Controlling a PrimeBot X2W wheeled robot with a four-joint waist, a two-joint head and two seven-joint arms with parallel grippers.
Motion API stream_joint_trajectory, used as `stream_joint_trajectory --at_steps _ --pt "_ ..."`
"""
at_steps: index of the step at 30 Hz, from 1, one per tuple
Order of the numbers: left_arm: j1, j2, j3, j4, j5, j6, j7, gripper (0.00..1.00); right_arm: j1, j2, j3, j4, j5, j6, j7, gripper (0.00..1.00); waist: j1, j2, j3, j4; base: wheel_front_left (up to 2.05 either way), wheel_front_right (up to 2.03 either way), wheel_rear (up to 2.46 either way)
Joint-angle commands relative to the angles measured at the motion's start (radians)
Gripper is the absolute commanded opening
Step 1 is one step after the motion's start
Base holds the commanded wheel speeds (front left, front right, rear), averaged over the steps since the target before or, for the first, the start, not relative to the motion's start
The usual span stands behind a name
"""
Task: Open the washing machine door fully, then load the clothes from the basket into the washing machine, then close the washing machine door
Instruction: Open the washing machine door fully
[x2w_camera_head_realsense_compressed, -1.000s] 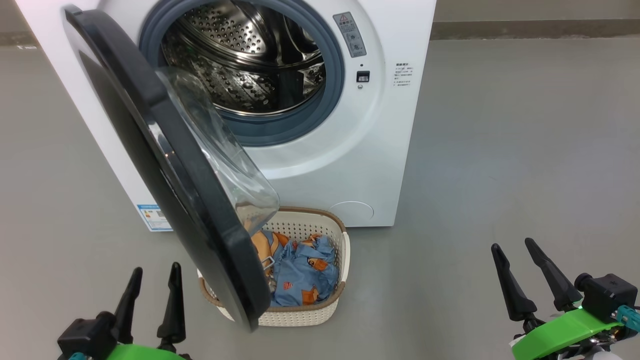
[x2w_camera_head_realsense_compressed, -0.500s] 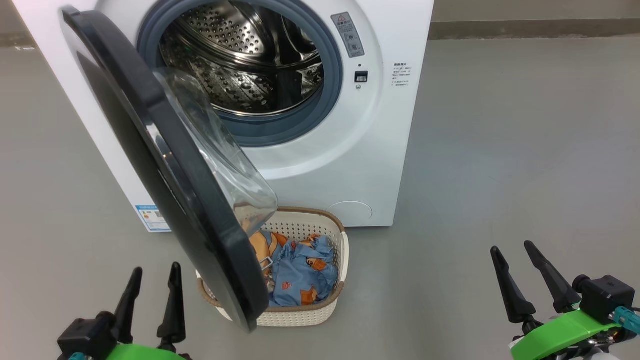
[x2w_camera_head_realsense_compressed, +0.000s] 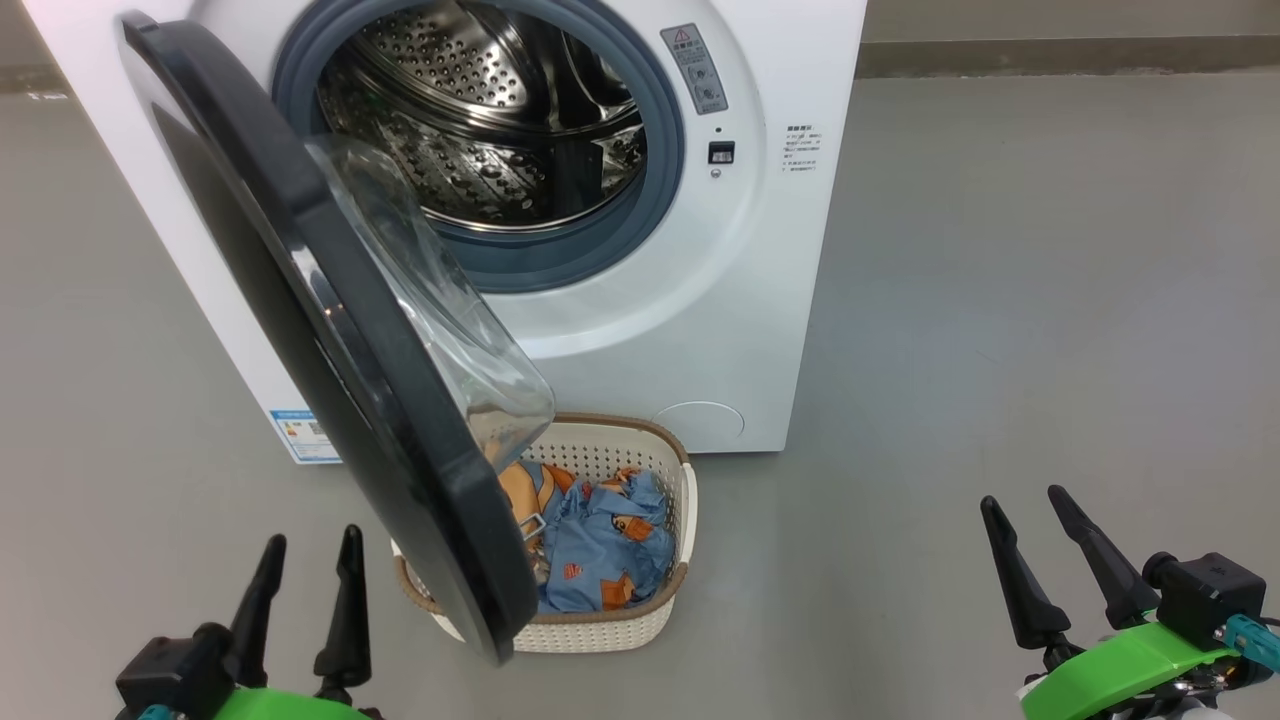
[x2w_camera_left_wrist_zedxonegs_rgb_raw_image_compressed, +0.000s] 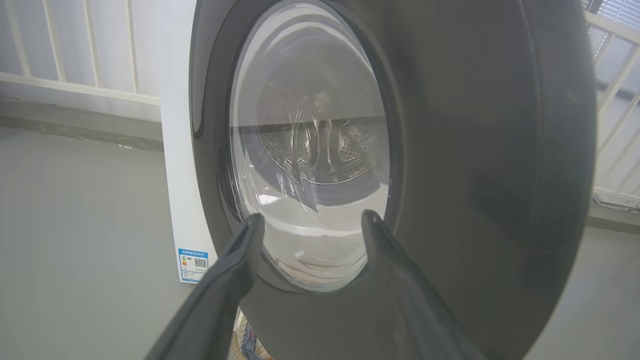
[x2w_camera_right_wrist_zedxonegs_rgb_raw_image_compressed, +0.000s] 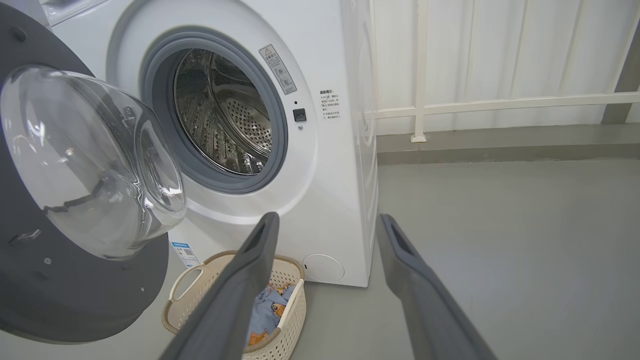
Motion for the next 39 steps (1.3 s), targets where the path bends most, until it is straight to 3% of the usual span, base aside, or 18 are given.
stream_joint_trajectory --at_steps 1,2,5,16,26,33,39 --pt "-0.036 0.017 0.030 -0.024 0.014 -0.003 -0.006 0.93 -0.026 -0.009 0.014 -0.021 -0.012 0.010 -0.012 1.00 0.0000 0.0000 0.000 0.000 0.00 0.00 0.00" --pt "-0.037 0.017 0.029 -0.023 0.015 -0.003 -0.006 0.66 -0.026 -0.009 0.014 -0.021 -0.013 0.010 -0.012 1.00 0.0000 0.0000 0.000 0.001 0.00 0.00 0.00" --pt "-0.038 0.016 0.028 -0.023 0.017 -0.003 -0.006 0.00 -0.025 -0.008 0.013 -0.022 -0.014 0.010 -0.012 1.00 0.0000 0.0000 0.000 0.002 0.00 0.00 0.00" --pt "-0.052 0.003 0.065 -0.095 0.021 -0.003 -0.006 0.00 -0.023 -0.005 0.007 -0.025 -0.017 0.010 -0.012 1.00 0.0000 0.0000 -0.002 0.007 0.00 0.00 0.00" --pt "-0.070 -0.010 0.024 -0.325 0.052 -0.003 -0.006 0.00 -0.025 0.003 0.001 -0.026 -0.017 0.010 -0.012 1.00 0.0000 0.0000 -0.004 0.009 0.00 0.00 0.00" --pt "-0.071 -0.013 -0.047 -0.465 0.065 -0.003 -0.006 0.00 -0.028 0.007 0.007 -0.023 -0.014 0.010 -0.012 1.00 0.0000 0.0000 -0.006 0.000 0.00 0.00 0.00" --pt "-0.058 -0.007 -0.151 -0.491 0.061 -0.003 -0.006 0.00 -0.029 0.012 0.018 -0.021 -0.011 0.010 -0.012 1.00 0.0000 0.0000 -0.005 -0.014 0.00 0.00 0.00"
